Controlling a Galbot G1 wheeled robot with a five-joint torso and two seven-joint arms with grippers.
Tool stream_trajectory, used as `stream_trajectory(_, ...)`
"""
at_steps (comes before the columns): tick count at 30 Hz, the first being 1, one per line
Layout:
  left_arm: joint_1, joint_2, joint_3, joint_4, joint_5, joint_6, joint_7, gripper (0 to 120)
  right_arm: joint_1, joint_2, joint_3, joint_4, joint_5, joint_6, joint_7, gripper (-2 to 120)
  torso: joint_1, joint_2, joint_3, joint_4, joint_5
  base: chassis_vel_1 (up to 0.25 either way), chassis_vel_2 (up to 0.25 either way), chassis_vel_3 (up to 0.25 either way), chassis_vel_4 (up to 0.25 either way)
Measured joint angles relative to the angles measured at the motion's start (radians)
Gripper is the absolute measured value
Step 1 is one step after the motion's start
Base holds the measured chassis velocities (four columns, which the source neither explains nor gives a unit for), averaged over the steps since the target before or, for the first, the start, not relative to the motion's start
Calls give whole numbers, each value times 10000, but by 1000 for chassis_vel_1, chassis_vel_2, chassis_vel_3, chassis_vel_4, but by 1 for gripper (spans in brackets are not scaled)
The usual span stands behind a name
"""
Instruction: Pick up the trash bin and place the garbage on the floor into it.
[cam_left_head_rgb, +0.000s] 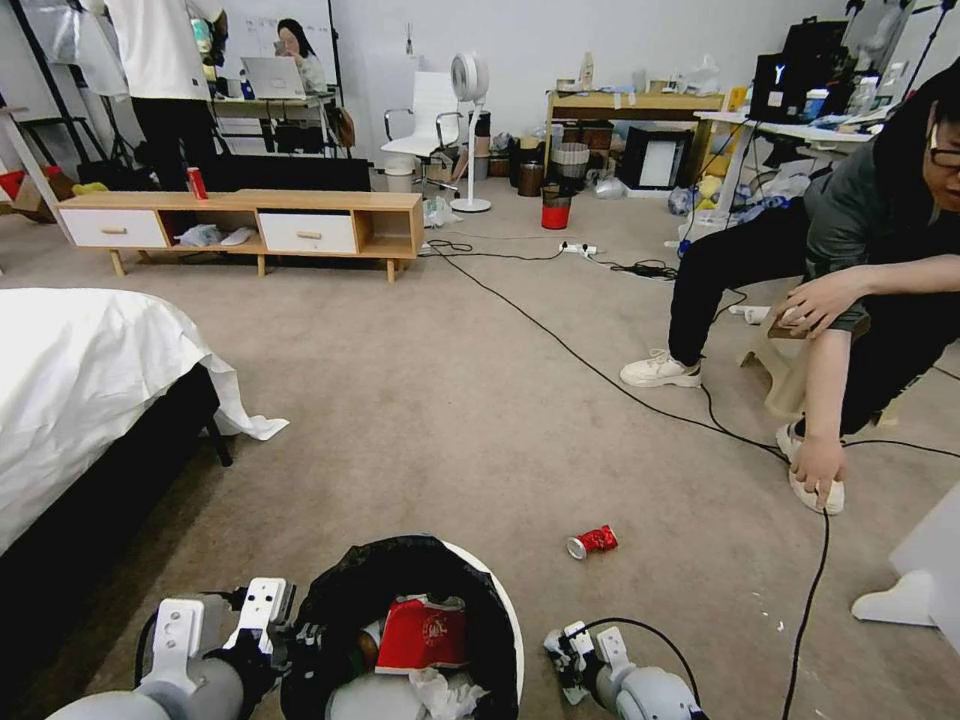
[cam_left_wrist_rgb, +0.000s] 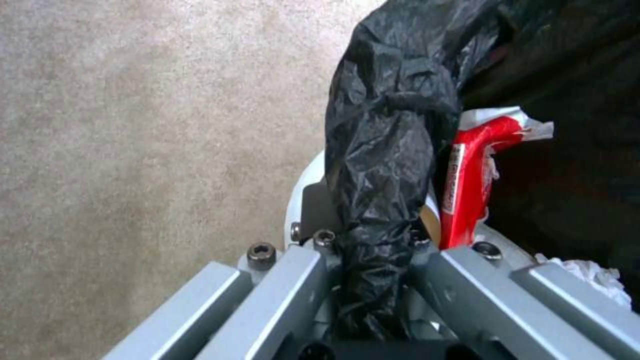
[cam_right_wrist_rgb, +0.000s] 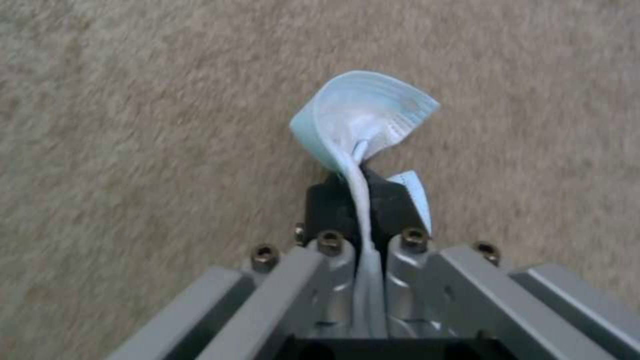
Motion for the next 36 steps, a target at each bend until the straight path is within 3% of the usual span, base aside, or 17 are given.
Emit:
stream_trajectory(18,-1,52,4,-66,-32,0,8,1,-699,-863,1005,2052,1270,283,4,0,0,0,-1,4,1,0,0,0,0)
stream_trajectory(20,21,89,-18,-69,-85,0,7,1,-900,-1275,1140,2591,1662,702,14,0,0,0,-2,0,-3,0,0,0,0)
stream_trajectory(22,48,175,-22,-60,-276,0,-26,1,-1036,-1901,1338,3345,2236,2120,-267,0,0,1,-3,-2,-3,0,0,0,0)
stream_trajectory(23,48,175,-22,-60,-276,0,-26,1,-1036,-1901,1338,3345,2236,2120,-267,0,0,1,-3,-2,-3,0,0,0,0)
stream_trajectory(25,143,312,-69,-53,-387,0,-79,1,-985,-2306,1615,4057,2755,3369,-677,0,0,0,-2,5,-1,0,0,0,0)
stream_trajectory(27,169,364,-81,-64,-416,0,-79,1,-961,-2398,1718,4356,2962,3541,-801,0,0,1,-3,4,-1,0,0,0,0)
stream_trajectory(29,187,581,-71,-81,-508,0,-107,1,-818,-2813,1849,5885,3871,4221,-1452,0,0,1,-3,1,-3,0,0,0,0)
stream_trajectory(31,187,581,-71,-81,-508,0,-107,1,-818,-2813,1849,5885,3871,4221,-1452,0,0,1,-3,1,-3,0,0,0,0)
stream_trajectory(33,149,671,15,-119,-558,0,-120,1,-697,-3212,1675,6980,4804,4690,-2139,0,0,1,-2,4,-3,0,0,0,0)
stream_trajectory(36,132,674,50,-148,-572,0,-122,1,-678,-3393,1593,7336,5194,4896,-2337,0,0,1,-3,3,-3,0,0,0,0)
